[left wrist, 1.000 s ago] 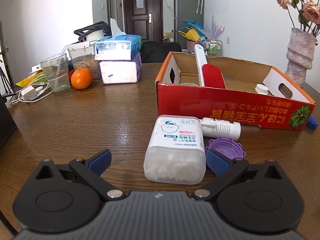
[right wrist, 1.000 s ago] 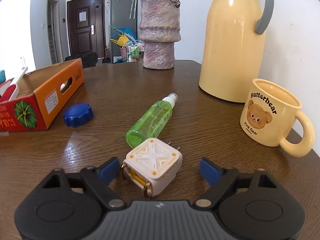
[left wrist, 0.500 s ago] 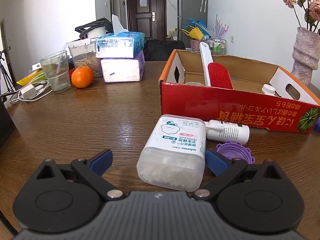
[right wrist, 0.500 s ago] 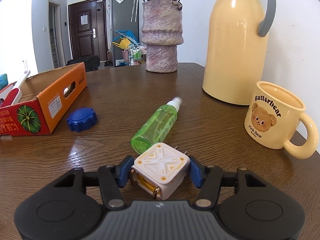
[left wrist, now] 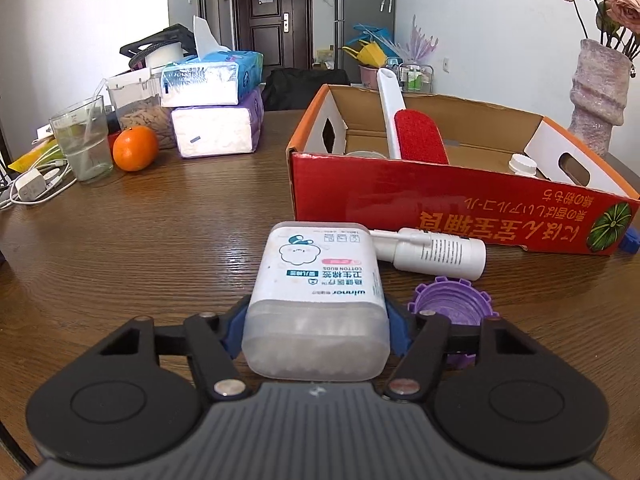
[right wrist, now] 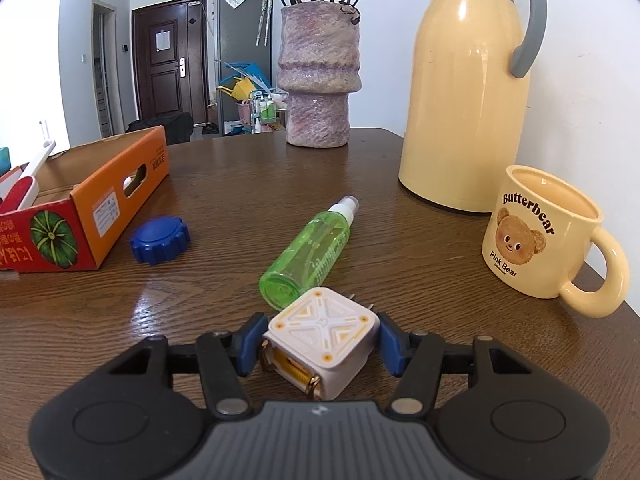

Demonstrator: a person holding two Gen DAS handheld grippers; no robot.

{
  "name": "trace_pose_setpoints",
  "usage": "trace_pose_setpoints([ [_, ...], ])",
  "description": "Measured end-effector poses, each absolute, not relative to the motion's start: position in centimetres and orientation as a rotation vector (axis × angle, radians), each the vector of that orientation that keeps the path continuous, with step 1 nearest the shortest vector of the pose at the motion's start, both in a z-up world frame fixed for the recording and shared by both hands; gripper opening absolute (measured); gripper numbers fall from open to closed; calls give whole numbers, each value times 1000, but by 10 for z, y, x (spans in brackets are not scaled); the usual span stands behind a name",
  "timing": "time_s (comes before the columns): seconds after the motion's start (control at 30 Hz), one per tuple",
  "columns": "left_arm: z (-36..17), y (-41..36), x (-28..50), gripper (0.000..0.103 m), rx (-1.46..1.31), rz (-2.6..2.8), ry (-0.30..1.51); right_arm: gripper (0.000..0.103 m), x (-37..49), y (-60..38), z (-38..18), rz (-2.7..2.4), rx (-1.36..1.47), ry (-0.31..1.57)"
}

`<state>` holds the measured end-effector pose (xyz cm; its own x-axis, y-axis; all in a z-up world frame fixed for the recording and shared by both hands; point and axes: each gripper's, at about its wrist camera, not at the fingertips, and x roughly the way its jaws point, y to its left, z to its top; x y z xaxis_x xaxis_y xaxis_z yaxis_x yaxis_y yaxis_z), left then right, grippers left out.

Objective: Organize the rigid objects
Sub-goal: 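Carry the swab container and beige cube toward the red box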

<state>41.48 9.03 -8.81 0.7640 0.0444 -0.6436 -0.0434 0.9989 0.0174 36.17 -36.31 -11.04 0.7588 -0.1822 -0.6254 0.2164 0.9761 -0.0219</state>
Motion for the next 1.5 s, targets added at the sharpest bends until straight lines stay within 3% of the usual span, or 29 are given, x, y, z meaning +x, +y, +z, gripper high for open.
trace_pose_setpoints([
  [1.5,-50,77,351,66,-51,89,529,57,317,-320,-91,-180,60,478],
])
